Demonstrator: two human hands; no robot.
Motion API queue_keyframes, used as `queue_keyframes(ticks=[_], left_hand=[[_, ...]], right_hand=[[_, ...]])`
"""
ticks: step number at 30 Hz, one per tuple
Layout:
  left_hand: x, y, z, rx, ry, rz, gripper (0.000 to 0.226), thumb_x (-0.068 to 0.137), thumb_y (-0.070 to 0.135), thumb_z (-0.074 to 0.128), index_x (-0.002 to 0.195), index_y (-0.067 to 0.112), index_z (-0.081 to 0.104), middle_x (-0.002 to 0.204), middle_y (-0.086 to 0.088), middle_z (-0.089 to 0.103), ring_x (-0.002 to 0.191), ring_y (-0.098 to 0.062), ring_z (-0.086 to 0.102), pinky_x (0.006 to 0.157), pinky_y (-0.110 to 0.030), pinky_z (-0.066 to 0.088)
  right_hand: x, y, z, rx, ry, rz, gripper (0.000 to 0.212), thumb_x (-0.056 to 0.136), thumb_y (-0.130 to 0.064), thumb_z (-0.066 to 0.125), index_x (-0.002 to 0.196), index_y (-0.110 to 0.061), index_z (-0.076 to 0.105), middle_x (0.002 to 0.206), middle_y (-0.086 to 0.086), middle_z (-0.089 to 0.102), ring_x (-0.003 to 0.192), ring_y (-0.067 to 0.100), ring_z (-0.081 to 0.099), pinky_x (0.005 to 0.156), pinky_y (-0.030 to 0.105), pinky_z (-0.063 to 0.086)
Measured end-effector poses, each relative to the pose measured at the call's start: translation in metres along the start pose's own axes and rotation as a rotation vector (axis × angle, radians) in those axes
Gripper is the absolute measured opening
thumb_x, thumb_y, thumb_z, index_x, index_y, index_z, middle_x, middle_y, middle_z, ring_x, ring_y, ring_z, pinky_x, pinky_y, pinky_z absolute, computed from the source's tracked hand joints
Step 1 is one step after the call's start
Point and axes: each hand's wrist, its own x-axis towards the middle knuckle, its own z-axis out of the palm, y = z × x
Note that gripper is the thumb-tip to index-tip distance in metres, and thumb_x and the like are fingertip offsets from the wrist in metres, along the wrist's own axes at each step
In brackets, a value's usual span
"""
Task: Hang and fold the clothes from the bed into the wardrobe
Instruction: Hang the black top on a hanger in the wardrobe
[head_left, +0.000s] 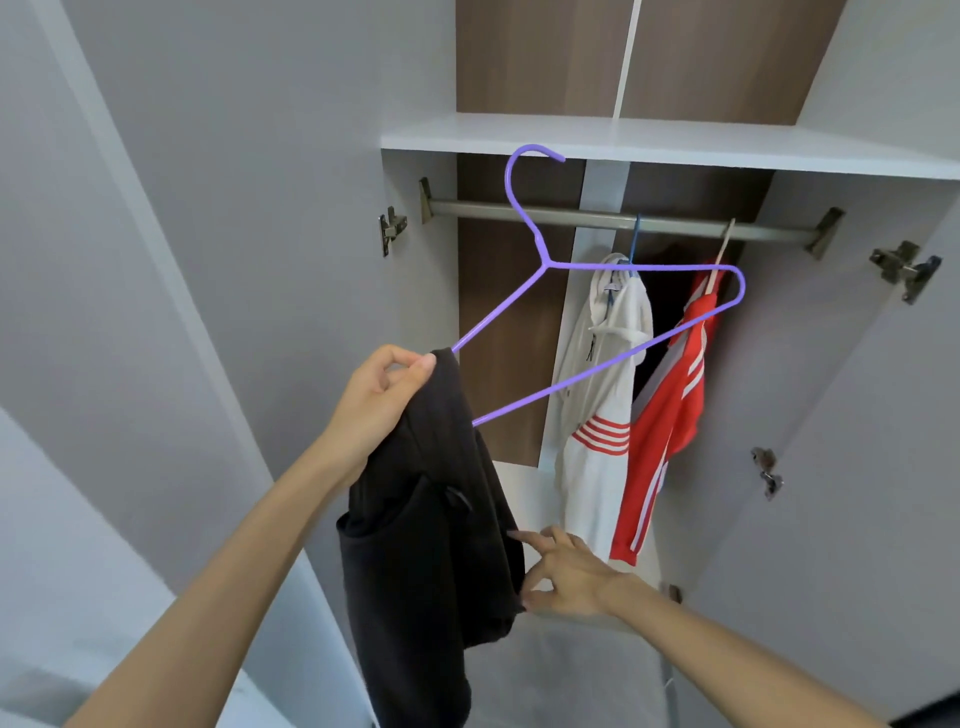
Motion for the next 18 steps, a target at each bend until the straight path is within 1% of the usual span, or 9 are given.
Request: queue_keyframes(ticks=[2, 4, 5, 7, 8, 10, 13, 15, 18], left_hand=[[-0.004, 0.002, 0.009, 0.013, -0.014, -0.005, 0.022, 0.094, 0.032, 0.057, 0.095, 0.01, 0.057, 0.085, 0.004, 0.075, 0.08, -0.007, 0.07, 0.069, -0.015, 0.049], [-0.009, 0.002, 0.017, 0.02, -0.019, -0.018, 0.021, 0.094, 0.033, 0.057, 0.094, 0.012, 0.058, 0.086, 0.002, 0.075, 0.08, -0.009, 0.07, 0.071, -0.017, 0.049], [-0.012, 0.001, 0.021, 0.021, -0.022, -0.025, 0.021, 0.094, 0.033, 0.057, 0.094, 0.012, 0.058, 0.087, 0.001, 0.075, 0.08, -0.009, 0.07, 0.072, -0.018, 0.049], [-0.019, -0.001, 0.031, 0.022, -0.024, -0.043, 0.023, 0.094, 0.033, 0.057, 0.096, 0.01, 0.057, 0.087, 0.0, 0.075, 0.08, -0.01, 0.07, 0.072, -0.019, 0.049], [-0.022, -0.001, 0.037, 0.022, -0.022, -0.049, 0.023, 0.094, 0.033, 0.057, 0.097, 0.01, 0.057, 0.086, 0.0, 0.075, 0.08, -0.01, 0.07, 0.071, -0.019, 0.05], [-0.028, -0.001, 0.049, 0.033, -0.012, -0.056, 0.024, 0.094, 0.033, 0.057, 0.098, 0.009, 0.057, 0.085, -0.001, 0.074, 0.08, -0.011, 0.07, 0.07, -0.018, 0.05], [-0.035, 0.0, 0.065, 0.084, 0.005, -0.05, 0.027, 0.095, 0.035, 0.056, 0.101, 0.009, 0.056, 0.09, -0.007, 0.073, 0.083, -0.013, 0.069, 0.075, -0.02, 0.05], [-0.04, 0.003, 0.072, 0.086, 0.007, -0.043, 0.027, 0.095, 0.036, 0.056, 0.101, 0.009, 0.056, 0.087, -0.004, 0.074, 0.082, -0.011, 0.07, 0.07, -0.016, 0.05], [-0.047, 0.008, 0.076, 0.048, 0.001, -0.048, 0.026, 0.095, 0.035, 0.056, 0.1, 0.009, 0.055, 0.08, 0.002, 0.074, 0.074, -0.007, 0.07, 0.06, -0.013, 0.049]], right_hand=[[-0.011, 0.008, -0.001, -0.041, 0.014, 0.02, 0.026, 0.098, -0.032, 0.046, 0.108, -0.026, 0.07, 0.152, -0.012, 0.035, 0.128, 0.018, 0.032, 0.108, 0.036, 0.025], [-0.024, 0.023, -0.001, -0.029, -0.039, 0.114, 0.023, 0.098, -0.023, 0.046, 0.114, -0.029, 0.062, 0.143, -0.003, 0.046, 0.12, 0.022, 0.039, 0.103, 0.036, 0.033], [-0.03, 0.03, -0.001, 0.01, -0.072, 0.155, 0.028, 0.095, -0.02, 0.05, 0.117, -0.036, 0.055, 0.138, 0.002, 0.046, 0.116, 0.023, 0.041, 0.1, 0.037, 0.039], [-0.041, 0.035, 0.001, 0.075, -0.14, 0.159, 0.059, 0.087, -0.014, 0.061, 0.127, -0.052, 0.041, 0.136, 0.0, 0.042, 0.115, 0.023, 0.041, 0.097, 0.038, 0.044], [-0.045, 0.034, 0.002, 0.073, -0.157, 0.124, 0.071, 0.084, -0.017, 0.066, 0.133, -0.056, 0.034, 0.14, -0.005, 0.04, 0.117, 0.021, 0.038, 0.098, 0.037, 0.042], [-0.049, 0.026, 0.005, 0.099, -0.123, 0.025, 0.077, 0.079, -0.034, 0.073, 0.14, -0.053, 0.03, 0.143, -0.015, 0.038, 0.12, 0.017, 0.032, 0.099, 0.033, 0.035], [-0.049, 0.014, 0.01, 0.232, -0.046, -0.032, 0.062, 0.077, -0.051, 0.072, 0.134, -0.04, 0.049, 0.138, -0.016, 0.046, 0.12, 0.016, 0.033, 0.102, 0.033, 0.034], [-0.047, 0.011, 0.013, 0.277, 0.018, -0.047, 0.041, 0.082, -0.048, 0.067, 0.119, -0.031, 0.063, 0.127, -0.014, 0.055, 0.118, 0.016, 0.039, 0.101, 0.035, 0.038], [-0.049, 0.014, 0.015, 0.271, 0.055, -0.013, 0.024, 0.09, -0.037, 0.062, 0.105, -0.019, 0.067, 0.101, -0.006, 0.062, 0.104, 0.014, 0.052, 0.089, 0.029, 0.045]])
